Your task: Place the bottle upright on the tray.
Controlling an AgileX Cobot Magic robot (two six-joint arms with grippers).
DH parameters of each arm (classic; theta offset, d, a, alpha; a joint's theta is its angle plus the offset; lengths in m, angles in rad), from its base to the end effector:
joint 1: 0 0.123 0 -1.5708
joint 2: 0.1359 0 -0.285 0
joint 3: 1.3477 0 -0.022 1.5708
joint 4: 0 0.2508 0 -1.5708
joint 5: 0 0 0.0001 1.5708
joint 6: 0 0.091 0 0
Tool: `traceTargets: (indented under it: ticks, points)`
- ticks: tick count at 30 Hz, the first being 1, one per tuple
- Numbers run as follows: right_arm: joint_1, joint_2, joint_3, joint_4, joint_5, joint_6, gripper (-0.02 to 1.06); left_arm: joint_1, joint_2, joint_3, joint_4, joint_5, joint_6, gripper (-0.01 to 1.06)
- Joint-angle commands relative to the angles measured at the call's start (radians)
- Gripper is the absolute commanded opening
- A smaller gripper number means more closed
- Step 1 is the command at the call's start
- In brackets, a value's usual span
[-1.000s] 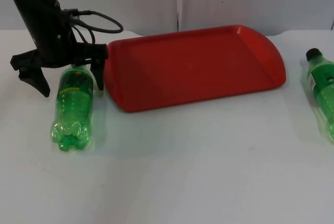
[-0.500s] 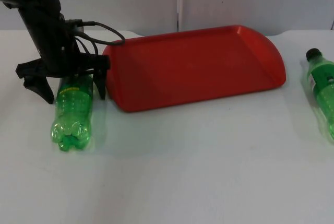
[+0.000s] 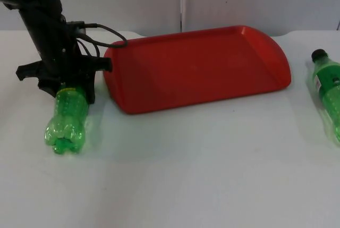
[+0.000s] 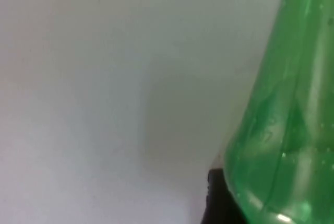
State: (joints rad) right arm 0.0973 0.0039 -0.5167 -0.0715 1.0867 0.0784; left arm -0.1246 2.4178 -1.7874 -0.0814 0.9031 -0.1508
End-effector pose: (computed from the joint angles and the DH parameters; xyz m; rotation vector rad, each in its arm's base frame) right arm -0.0068 -0.0064 0.2800 -0.0145 2.0554 0.0233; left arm 0.4701 -0.0647 0.0802 -0.1098 3.0230 -0.1264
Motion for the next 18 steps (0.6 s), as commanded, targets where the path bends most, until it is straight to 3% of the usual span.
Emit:
traceTargets:
  ticks: [1, 9, 18]
  points:
    - [-0.008, -0.004, 0.000, 0.004, -0.007, -0.004, 1.05, -0.006, 0.006, -0.003, -0.010, 0.007, -0.011, 0.00]
    - [-0.008, -0.004, 0.000, 0.004, -0.007, -0.004, 1.05, -0.006, -0.019, -0.003, -0.006, 0.019, -0.011, 0.00]
    - [-0.008, -0.004, 0.000, 0.004, -0.007, -0.004, 1.05, -0.002, -0.190, -0.003, -0.014, -0.094, -0.011, 0.00]
